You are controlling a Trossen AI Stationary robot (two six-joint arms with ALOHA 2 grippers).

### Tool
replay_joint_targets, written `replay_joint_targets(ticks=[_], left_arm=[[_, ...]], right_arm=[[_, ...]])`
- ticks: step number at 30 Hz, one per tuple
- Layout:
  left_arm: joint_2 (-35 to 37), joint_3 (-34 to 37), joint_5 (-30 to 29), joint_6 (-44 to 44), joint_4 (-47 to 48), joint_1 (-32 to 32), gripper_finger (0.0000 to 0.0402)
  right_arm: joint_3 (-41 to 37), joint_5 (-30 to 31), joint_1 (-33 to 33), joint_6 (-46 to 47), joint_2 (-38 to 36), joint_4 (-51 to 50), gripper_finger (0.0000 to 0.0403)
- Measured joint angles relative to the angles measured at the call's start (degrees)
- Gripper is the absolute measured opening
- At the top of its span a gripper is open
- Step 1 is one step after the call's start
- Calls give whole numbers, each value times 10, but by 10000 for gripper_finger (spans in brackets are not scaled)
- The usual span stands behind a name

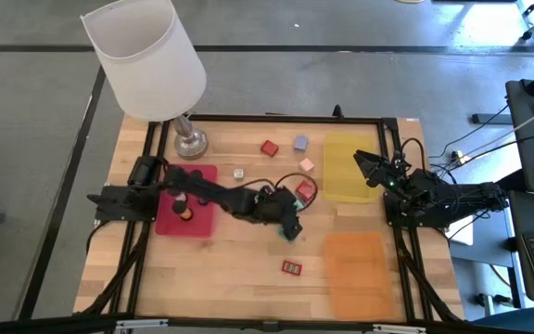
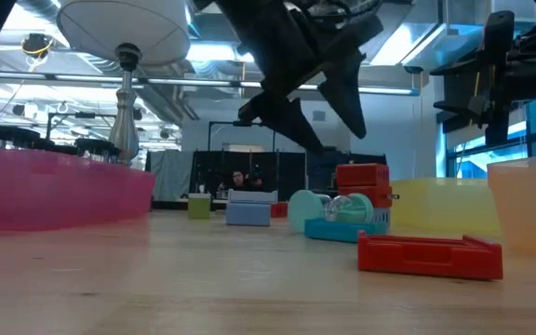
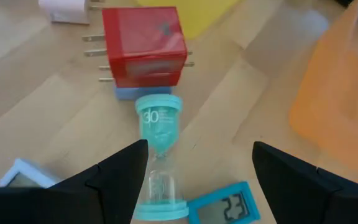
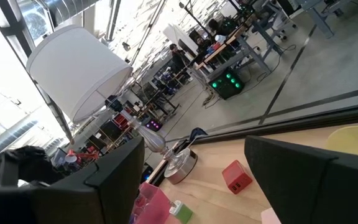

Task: Pick & Place Office items
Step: Put the light blue hourglass timer into the red bin

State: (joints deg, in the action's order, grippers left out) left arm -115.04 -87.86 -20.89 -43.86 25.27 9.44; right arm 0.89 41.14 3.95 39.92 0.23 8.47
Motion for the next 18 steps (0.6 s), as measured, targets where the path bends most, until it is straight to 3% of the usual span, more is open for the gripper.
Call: replay_joint_targets(ticks=[6, 18], left_arm=[[-1, -19, 88, 18, 47, -30, 286], [-36, -19, 127, 55, 51, -40, 286]], right_arm=[[0, 0, 0, 0, 0, 0, 281], [0, 0, 0, 0, 0, 0, 281]])
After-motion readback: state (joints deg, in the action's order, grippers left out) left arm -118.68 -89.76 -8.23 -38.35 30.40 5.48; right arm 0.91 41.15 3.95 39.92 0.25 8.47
